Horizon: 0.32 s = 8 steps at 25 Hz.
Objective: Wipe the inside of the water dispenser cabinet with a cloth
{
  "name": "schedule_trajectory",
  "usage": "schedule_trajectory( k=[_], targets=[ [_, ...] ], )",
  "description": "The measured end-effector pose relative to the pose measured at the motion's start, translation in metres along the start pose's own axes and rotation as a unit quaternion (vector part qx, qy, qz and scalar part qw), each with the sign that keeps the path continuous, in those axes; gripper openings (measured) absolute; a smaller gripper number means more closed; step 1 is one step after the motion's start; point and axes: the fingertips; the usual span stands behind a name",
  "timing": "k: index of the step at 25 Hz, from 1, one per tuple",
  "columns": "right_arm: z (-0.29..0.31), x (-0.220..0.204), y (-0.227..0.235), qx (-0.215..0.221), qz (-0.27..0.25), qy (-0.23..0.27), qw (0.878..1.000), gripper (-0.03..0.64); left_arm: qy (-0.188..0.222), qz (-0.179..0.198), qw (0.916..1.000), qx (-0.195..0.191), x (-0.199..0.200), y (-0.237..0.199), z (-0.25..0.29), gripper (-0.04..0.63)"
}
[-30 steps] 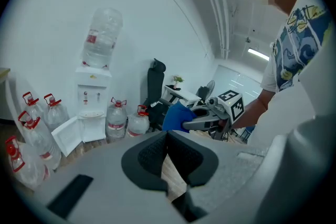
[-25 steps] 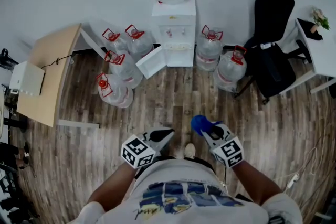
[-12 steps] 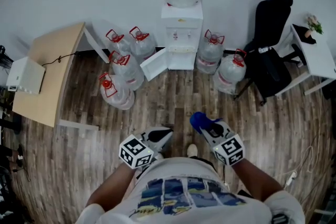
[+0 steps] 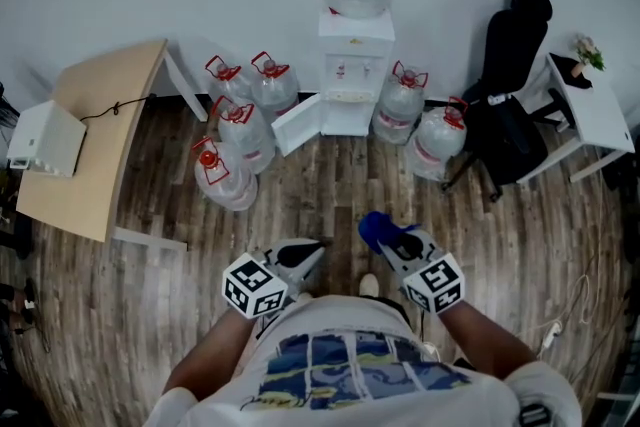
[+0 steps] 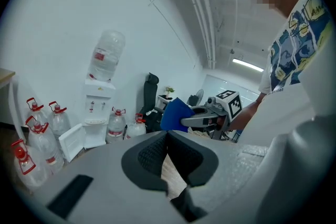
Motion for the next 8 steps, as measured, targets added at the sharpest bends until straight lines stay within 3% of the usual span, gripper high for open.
schedule_trajectory(
  k=[8],
  targets=[
    [0.008,0.003,-0.057,-0.006,0.002,-0.002,1.000,0.074,-0.001,0.000,1.0000,-0.001,-0.018,0.003,-0.061,0.003]
  ],
)
Point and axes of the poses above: the fingertips, and each gripper's own axes: z forward along the fingers, y to its right, x out of its top, and after that the axes turned 9 degrees about -x, right-handed
